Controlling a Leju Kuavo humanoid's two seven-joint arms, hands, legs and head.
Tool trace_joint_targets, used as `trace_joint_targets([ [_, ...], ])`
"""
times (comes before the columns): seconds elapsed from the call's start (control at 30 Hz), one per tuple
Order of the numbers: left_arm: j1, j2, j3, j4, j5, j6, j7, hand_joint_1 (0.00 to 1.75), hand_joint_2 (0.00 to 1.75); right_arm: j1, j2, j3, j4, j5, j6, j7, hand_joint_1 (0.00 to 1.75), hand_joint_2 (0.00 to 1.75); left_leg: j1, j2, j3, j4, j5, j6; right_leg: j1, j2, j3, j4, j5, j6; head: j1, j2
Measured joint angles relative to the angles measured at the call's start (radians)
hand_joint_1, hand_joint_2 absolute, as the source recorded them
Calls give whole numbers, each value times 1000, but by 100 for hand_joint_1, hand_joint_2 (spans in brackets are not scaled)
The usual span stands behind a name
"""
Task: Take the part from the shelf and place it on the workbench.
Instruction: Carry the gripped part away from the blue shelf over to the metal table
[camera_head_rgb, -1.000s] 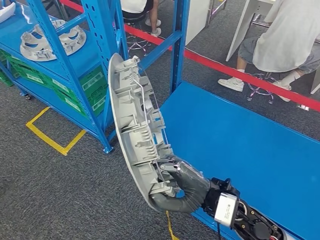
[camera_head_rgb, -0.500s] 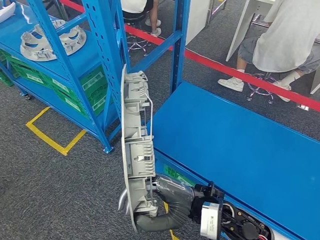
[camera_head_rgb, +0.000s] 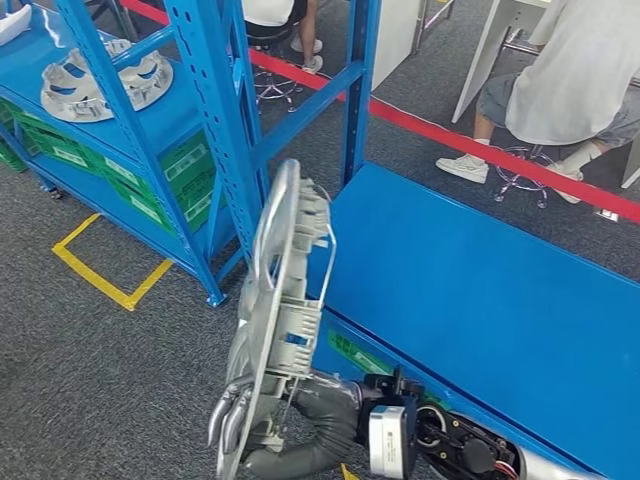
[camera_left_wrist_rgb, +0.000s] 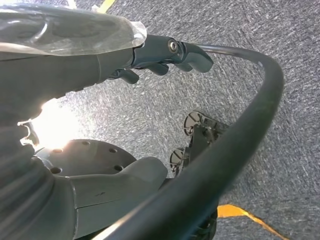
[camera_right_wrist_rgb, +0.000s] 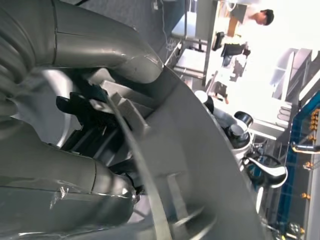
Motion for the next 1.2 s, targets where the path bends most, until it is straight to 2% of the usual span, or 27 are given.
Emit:
trace_joint_targets([
  [0.43,0,0,0,0,0,0,0,0,175,-28,18,44,61,-47,31,4,175,175,0,0,0,0,0,0,0,0,0,0,0,0,0,0],
  [0.87,-1,0,0,0,7,1,15,0,175,-158,120,170,196,-47,72,3,175,175,1,0,0,0,0,0,1,0,0,0,0,-1,0,0],
  [1.2,0,0,0,0,5,2,12,0,175,-212,158,221,268,-58,64,4,175,175,1,0,0,0,0,0,1,0,1,0,0,-1,0,0],
])
